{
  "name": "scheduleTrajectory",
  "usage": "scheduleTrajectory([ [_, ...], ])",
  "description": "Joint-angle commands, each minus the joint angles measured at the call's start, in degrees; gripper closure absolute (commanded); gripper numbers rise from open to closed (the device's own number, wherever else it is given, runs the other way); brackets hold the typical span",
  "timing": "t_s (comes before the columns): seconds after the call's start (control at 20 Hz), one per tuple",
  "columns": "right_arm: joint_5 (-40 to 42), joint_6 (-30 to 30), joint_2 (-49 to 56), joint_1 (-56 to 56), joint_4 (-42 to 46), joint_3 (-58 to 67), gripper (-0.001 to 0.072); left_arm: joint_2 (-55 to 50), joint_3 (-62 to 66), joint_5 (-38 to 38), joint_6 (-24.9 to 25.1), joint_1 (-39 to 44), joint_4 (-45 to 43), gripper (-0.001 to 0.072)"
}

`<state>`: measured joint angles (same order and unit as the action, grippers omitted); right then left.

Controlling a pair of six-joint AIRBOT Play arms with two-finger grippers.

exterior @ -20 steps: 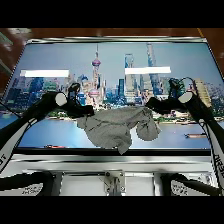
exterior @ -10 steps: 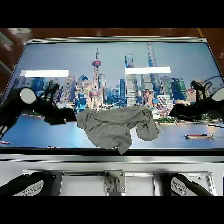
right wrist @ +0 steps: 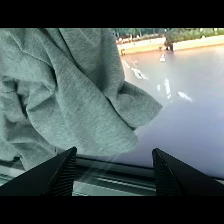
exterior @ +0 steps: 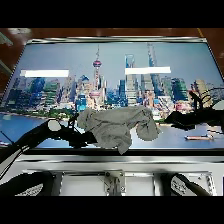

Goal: Fold the shirts.

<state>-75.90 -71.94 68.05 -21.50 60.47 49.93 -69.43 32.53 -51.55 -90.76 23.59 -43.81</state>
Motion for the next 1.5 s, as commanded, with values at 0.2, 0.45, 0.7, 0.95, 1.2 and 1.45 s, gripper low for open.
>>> scheduleTrajectory([
  [0.2, 1.14, -0.79, -0.07, -0.20, -0.63, -0.31, 0.0122, -6.25, -0.20, 9.40, 7.13, 2.51, 11.93, 0.0126],
  [0.45, 1.05, -2.38, -0.04, -0.17, -0.57, -0.63, 0.0122, -6.43, -0.09, 8.44, 7.96, 2.49, 12.66, 0.0627],
  [0.7, 0.98, 3.41, -0.04, 8.09, -0.02, -7.34, 0.0040, -4.15, 2.19, 3.63, 10.69, 2.47, 12.72, 0.0670],
  [0.95, 10.43, -0.48, 2.05, 18.75, 5.27, -7.67, 0.0039, 1.73, 2.58, 3.04, 10.62, 1.77, 12.52, 0.0670],
  [1.2, 14.99, -2.51, 6.32, 22.91, 5.68, -7.67, 0.0119, 6.27, 2.58, 2.97, 10.62, 0.00, 12.57, 0.0670],
  [1.45, 16.87, -6.91, 6.51, 23.10, 7.63, -4.85, 0.0642, 8.44, 2.62, 3.06, 12.00, -3.67, 12.59, 0.0670],
])
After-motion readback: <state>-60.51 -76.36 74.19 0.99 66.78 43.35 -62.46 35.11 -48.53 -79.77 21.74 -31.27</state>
